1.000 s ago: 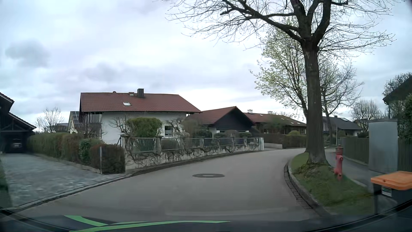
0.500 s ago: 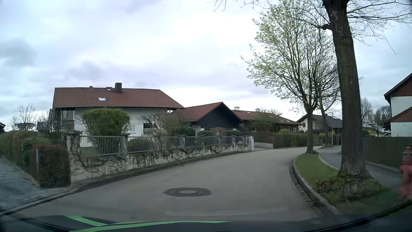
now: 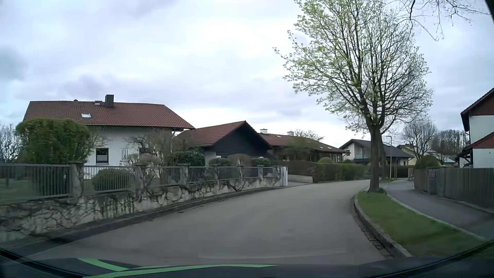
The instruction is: Follow the waypoints while adhering to traffic rules and regulations
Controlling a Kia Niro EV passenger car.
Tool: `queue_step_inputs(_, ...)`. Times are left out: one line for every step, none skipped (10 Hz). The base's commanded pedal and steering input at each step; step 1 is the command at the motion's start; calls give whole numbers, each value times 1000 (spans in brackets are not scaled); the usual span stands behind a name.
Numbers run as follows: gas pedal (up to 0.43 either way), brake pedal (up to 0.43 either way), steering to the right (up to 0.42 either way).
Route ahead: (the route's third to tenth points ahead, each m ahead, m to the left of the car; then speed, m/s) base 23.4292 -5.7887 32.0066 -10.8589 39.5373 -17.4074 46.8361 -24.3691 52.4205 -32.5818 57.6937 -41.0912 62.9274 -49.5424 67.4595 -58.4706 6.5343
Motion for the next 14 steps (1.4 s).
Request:
queue_step_inputs(87, 0, 97)
queue_step_inputs(87, 0, 97)
queue_step_inputs(87, 0, 97)
queue_step_inputs(79, 0, 98)
queue_step_inputs(79, 0, 99)
queue_step_inputs(79, 0, 99)
queue_step_inputs(79, 0, 100)
queue_step_inputs(79, 0, 100)
queue_step_inputs(79, 0, 100)
queue_step_inputs(79, 0, 100)
queue_step_inputs(79, 0, 100)
queue_step_inputs(79, 0, 100)
queue_step_inputs(79, 0, 100)
queue_step_inputs(79, 0, 100)
